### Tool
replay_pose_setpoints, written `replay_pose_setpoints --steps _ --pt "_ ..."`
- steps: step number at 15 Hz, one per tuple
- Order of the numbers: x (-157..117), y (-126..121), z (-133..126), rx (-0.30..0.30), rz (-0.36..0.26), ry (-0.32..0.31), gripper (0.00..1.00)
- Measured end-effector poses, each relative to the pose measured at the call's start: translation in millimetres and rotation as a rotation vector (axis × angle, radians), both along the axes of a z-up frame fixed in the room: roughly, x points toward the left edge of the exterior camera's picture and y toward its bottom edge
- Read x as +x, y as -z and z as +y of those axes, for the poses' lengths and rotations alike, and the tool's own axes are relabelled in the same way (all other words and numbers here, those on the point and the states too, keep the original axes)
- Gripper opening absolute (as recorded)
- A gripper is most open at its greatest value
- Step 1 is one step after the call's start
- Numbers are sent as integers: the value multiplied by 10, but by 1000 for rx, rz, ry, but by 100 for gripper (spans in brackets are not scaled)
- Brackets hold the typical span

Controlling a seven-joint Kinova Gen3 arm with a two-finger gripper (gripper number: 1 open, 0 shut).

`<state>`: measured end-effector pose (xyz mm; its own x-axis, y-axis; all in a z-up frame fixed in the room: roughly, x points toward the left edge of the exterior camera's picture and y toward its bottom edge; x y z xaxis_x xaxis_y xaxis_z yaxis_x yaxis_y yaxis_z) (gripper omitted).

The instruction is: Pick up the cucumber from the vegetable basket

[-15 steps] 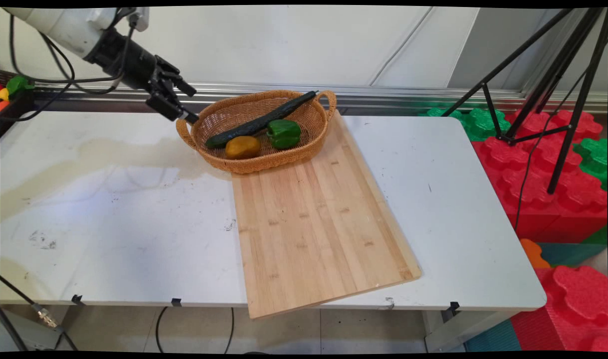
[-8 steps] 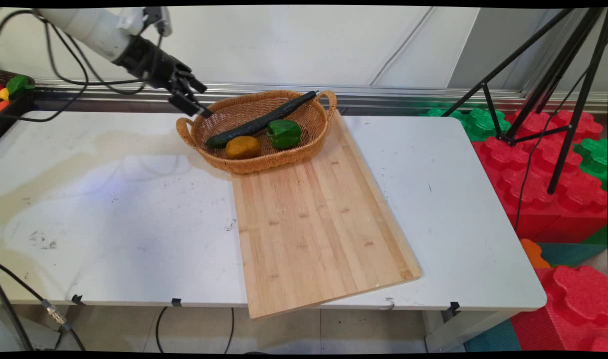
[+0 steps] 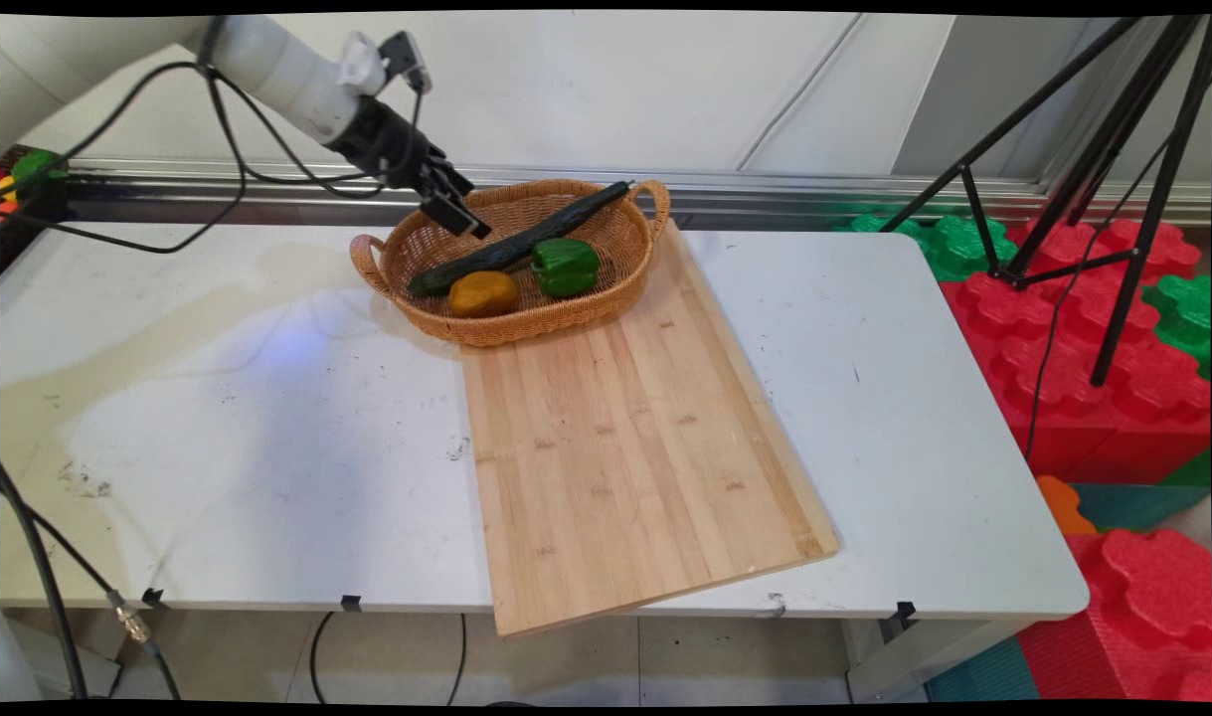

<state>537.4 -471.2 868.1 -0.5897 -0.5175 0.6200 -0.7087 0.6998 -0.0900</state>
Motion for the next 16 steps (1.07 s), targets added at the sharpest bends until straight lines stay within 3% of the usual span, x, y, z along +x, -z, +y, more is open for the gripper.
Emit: replay_pose_setpoints --steps 7,16 --pt "-194 358 -287 59 19 -32 100" --pt "-279 552 -399 81 21 -51 100"
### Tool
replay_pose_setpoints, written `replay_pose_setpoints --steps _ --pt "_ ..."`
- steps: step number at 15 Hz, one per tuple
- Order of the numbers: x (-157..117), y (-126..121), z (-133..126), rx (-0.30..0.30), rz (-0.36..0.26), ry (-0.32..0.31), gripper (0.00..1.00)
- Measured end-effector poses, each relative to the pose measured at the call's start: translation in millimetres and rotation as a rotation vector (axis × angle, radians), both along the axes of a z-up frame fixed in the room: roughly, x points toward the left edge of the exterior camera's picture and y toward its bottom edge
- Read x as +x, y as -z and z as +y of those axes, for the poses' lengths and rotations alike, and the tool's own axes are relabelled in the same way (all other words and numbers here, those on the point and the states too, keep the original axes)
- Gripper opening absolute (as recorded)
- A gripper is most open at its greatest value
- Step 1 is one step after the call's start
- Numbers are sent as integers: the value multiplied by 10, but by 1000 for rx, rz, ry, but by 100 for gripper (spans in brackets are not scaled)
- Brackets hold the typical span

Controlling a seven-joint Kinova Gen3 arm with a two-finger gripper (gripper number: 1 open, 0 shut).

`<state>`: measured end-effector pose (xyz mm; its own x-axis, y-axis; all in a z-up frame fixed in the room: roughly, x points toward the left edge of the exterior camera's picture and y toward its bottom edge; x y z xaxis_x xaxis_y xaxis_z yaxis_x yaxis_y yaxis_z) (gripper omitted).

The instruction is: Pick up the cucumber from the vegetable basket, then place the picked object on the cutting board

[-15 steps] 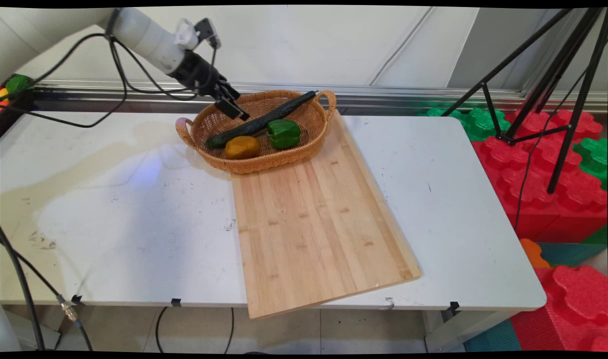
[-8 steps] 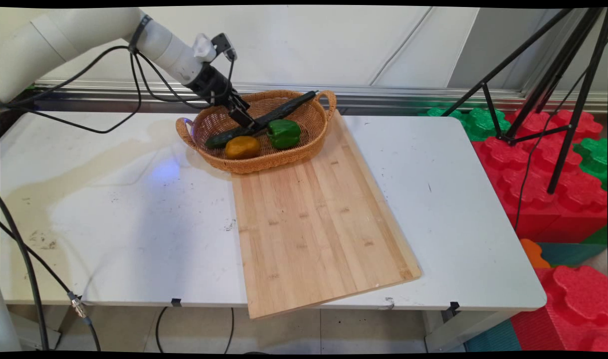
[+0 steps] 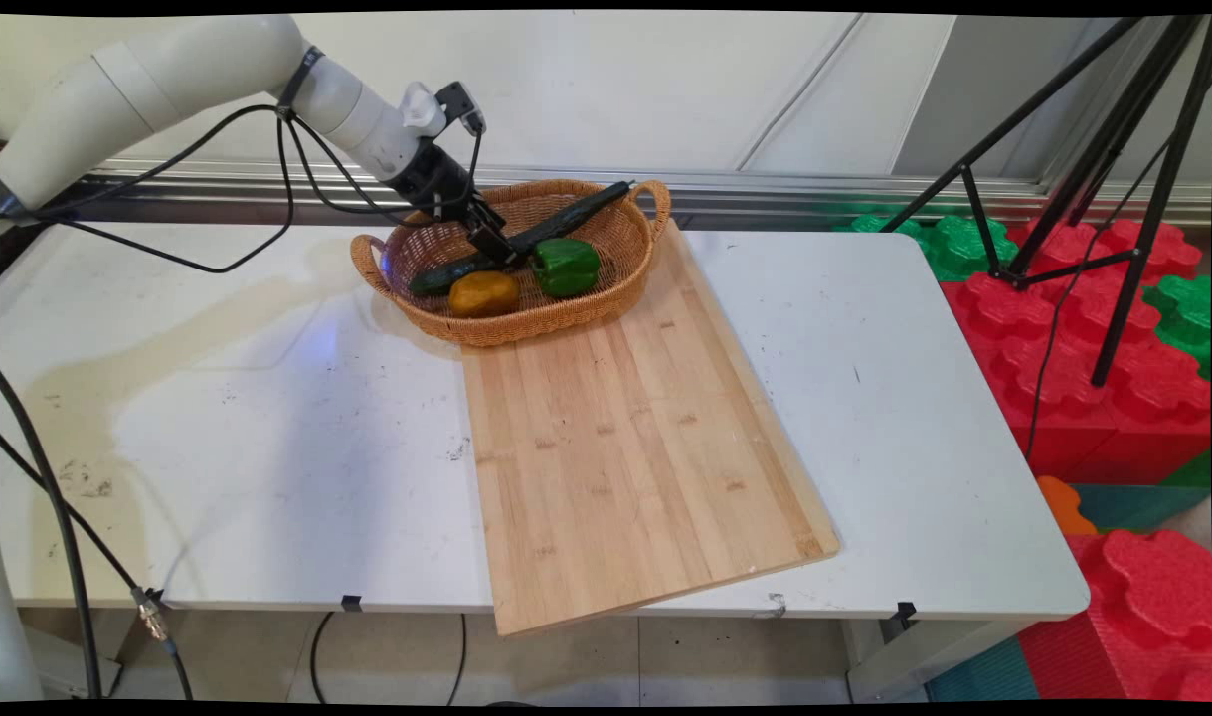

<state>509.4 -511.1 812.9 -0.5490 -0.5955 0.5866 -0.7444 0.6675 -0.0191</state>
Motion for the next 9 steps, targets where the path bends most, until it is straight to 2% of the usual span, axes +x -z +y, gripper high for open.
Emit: replay_pose_setpoints --steps 5,6,9 --pt "-38 69 -52 -2 6 -3 100" --pt "-48 81 -56 -1 8 -2 0" --pt "-62 106 -61 2 12 0 0"
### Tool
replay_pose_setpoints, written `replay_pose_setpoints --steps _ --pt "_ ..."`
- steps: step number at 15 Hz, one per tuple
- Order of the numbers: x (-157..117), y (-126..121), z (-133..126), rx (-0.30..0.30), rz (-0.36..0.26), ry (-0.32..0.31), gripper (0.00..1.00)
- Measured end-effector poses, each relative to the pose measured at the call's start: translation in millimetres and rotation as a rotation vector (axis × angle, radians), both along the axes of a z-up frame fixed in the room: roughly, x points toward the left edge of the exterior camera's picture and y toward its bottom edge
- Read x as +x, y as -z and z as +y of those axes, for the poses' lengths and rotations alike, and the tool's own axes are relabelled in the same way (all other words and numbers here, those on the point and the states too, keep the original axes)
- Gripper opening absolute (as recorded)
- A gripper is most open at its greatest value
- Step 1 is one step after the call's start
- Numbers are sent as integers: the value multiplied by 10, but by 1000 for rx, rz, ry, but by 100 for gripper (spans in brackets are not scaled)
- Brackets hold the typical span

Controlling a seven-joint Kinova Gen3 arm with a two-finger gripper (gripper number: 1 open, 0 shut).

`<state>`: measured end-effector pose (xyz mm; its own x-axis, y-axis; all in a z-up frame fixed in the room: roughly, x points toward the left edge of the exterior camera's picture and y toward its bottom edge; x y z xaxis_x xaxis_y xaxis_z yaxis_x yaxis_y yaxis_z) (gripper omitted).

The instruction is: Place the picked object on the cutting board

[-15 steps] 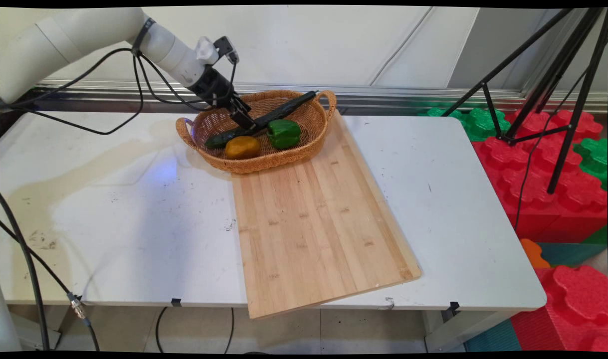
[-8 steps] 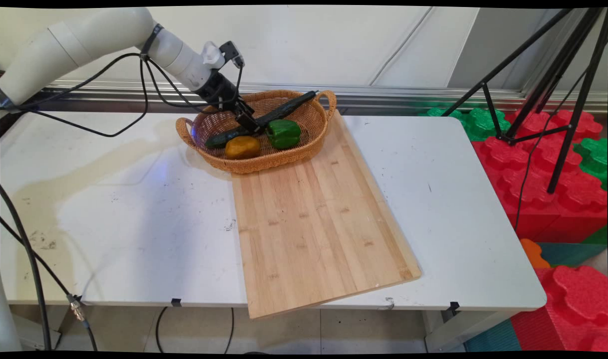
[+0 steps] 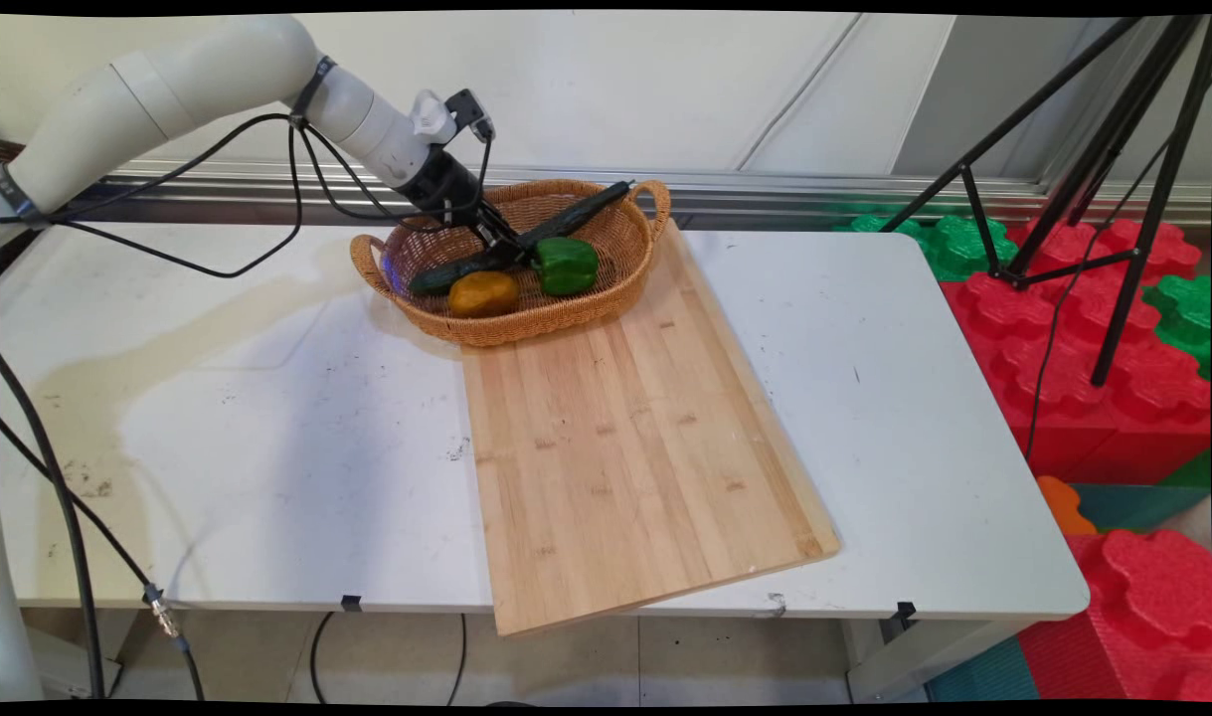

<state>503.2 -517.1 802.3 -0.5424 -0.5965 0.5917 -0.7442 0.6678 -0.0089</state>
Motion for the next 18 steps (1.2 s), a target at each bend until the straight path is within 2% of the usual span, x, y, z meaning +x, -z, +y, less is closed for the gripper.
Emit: replay_pose_setpoints --steps 8,13,18 --pt "10 -30 11 -9 11 -14 0" --pt "40 -159 76 -29 20 -24 0" --pt "72 -392 177 -60 36 -16 0"
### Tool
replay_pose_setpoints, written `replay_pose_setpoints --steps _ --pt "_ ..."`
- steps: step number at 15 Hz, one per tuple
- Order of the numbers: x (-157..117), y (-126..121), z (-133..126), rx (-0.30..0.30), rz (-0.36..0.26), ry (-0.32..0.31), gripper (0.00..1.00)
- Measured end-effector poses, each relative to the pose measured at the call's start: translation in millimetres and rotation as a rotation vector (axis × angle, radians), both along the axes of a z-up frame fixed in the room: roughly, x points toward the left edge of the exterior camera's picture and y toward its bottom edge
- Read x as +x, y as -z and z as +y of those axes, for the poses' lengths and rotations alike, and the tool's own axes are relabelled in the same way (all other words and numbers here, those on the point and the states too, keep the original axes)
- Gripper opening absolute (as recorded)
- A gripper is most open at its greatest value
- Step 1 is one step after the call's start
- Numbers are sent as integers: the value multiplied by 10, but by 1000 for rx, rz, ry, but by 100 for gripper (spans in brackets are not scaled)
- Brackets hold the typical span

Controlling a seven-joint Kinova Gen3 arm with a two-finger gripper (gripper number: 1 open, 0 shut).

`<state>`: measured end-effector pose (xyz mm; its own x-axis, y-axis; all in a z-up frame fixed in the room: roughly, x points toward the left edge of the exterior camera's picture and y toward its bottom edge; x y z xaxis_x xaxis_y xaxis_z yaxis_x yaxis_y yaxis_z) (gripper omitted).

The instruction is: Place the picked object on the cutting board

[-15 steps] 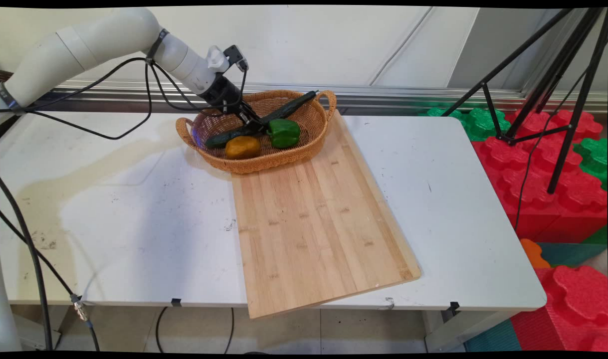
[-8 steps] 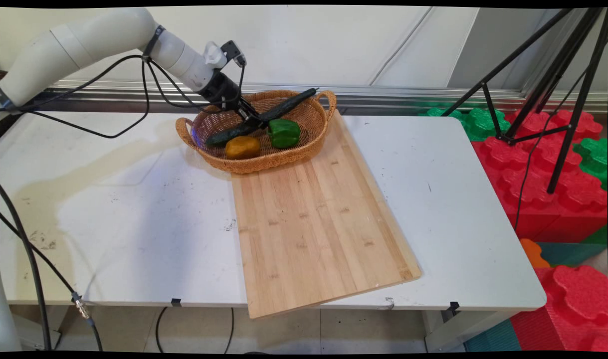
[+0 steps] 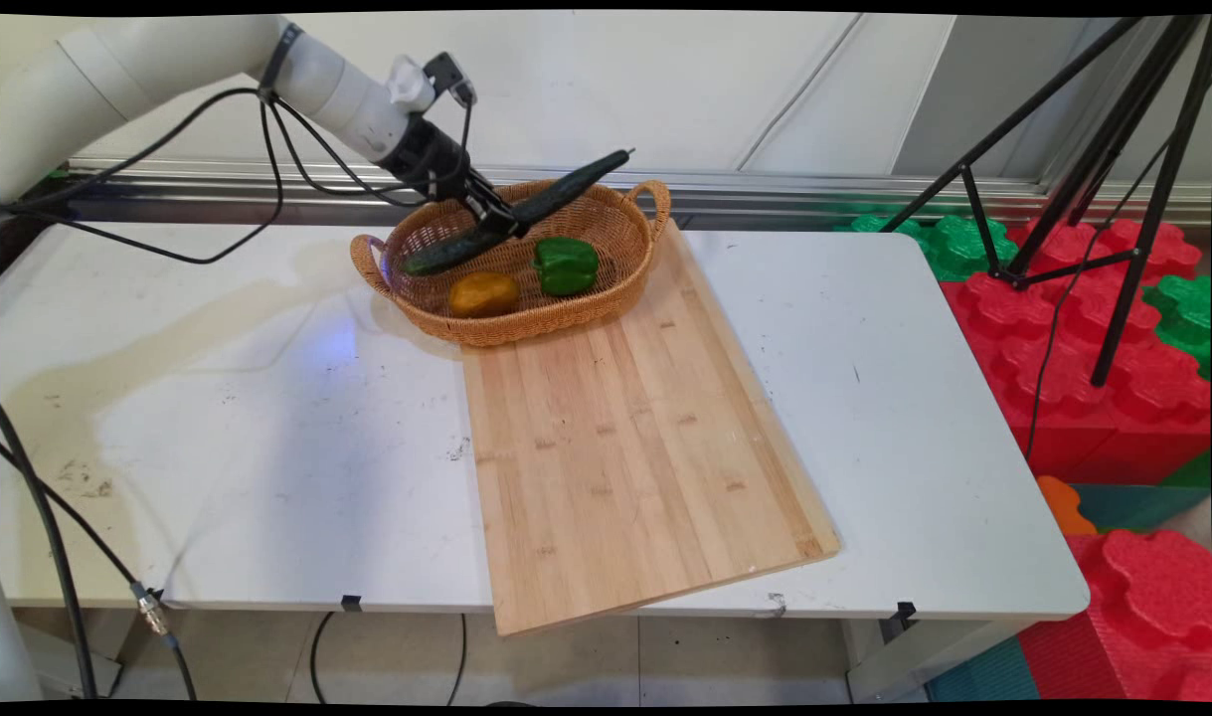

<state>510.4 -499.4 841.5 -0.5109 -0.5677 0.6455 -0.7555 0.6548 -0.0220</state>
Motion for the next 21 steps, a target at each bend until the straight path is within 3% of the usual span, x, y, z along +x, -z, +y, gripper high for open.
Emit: replay_pose_setpoints --steps 13,21 --pt "34 -865 311 -93 69 75 0" --pt "-66 -1327 725 -33 133 157 0"
